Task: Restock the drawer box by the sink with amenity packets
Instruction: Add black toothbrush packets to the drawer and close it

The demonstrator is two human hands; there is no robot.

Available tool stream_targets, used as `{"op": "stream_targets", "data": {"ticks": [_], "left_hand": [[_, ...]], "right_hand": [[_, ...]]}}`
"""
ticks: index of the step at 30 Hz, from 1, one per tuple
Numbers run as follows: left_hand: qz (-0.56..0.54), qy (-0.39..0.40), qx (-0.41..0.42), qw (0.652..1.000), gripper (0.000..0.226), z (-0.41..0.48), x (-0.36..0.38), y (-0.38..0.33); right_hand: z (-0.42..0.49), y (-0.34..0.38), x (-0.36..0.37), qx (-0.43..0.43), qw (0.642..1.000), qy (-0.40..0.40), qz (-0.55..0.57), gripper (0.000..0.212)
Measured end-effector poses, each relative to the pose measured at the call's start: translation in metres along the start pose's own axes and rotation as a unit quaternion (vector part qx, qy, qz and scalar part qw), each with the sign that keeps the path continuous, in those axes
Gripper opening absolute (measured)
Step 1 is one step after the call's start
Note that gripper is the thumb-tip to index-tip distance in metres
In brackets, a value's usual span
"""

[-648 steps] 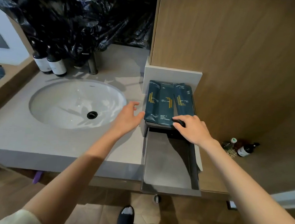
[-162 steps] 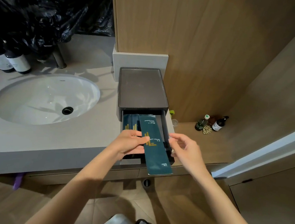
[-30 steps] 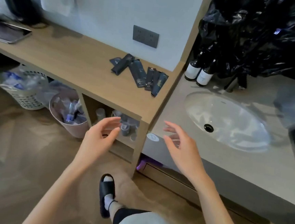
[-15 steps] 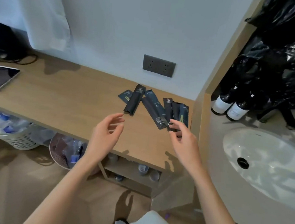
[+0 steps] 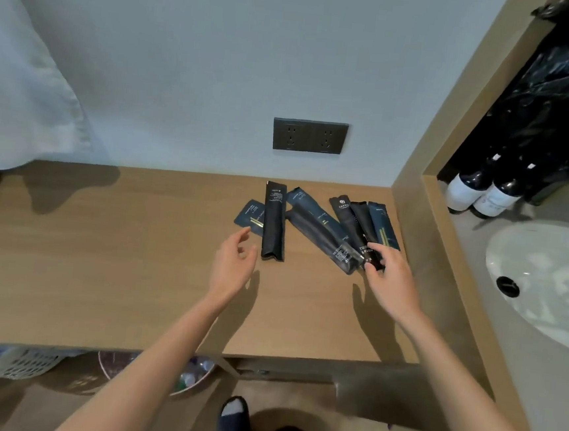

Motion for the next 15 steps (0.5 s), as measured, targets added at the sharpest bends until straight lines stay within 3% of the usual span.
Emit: {"op": "stream_targets", "data": {"ticks": [6,15], "left_hand": [[0.049,0.097,0.006,0.994,0.052,0.053,0.005,0.027],[0.099,0.147,0.043,0.983,0.050,0.117,0.031,0.053]], "right_hand": [[0.025,0.017,0.031,0.036,0.999,0.023,-0.026,0.041],[0.121,0.038,0.084,0.038,0.995,0.074,-0.049,0.042]]}}
Point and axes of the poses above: each hand's wrist, its own z-axis towards the middle knuckle, its own x-axis out of the palm, y = z × x, the point moved 4 cm from there along z, towards the middle knuckle, and after that the axes turned 10 degrees about x, right-handed, at the moved point
